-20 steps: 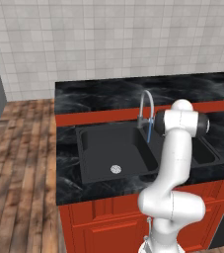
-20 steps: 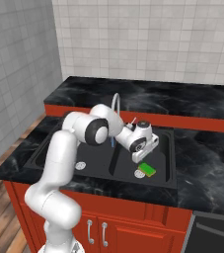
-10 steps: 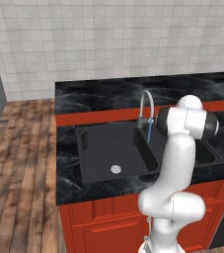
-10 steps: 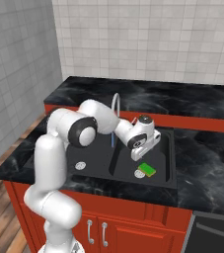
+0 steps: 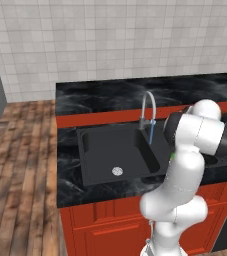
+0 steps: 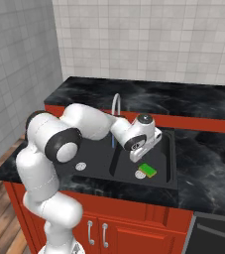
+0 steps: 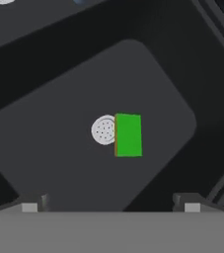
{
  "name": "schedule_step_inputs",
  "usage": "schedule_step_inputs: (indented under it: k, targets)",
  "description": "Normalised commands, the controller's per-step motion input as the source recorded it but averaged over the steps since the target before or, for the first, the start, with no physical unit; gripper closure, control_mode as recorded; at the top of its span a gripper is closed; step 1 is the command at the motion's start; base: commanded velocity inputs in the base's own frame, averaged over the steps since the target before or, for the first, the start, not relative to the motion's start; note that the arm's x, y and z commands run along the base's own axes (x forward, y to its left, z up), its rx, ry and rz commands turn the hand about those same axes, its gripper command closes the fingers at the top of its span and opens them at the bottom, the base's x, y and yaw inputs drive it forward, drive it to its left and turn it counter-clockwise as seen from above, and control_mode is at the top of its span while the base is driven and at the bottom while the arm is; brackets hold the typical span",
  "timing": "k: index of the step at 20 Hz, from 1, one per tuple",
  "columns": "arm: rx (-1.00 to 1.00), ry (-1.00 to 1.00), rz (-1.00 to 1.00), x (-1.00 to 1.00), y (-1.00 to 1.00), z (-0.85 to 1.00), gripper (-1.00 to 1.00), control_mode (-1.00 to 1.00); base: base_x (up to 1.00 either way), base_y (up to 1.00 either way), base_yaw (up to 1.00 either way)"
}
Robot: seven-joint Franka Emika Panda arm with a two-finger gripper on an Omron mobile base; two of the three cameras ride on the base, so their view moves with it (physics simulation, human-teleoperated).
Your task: Soak the sponge with water for a few seconds and then drop it inside the sink.
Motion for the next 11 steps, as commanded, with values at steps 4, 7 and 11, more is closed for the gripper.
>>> schedule_step_inputs:
  k: [4, 7, 11]
  targets:
    - [0.0, -0.03, 0.0, -0.42, 0.11, 0.49, -1.0, -1.0, 0.0, 0.0, 0.0]
    - [0.0, -0.06, 0.0, -0.41, 0.15, 0.48, -1.0, -1.0, 0.0, 0.0, 0.0]
    - [0.0, -0.05, 0.0, -0.28, 0.14, 0.51, -1.0, -1.0, 0.0, 0.0, 0.0]
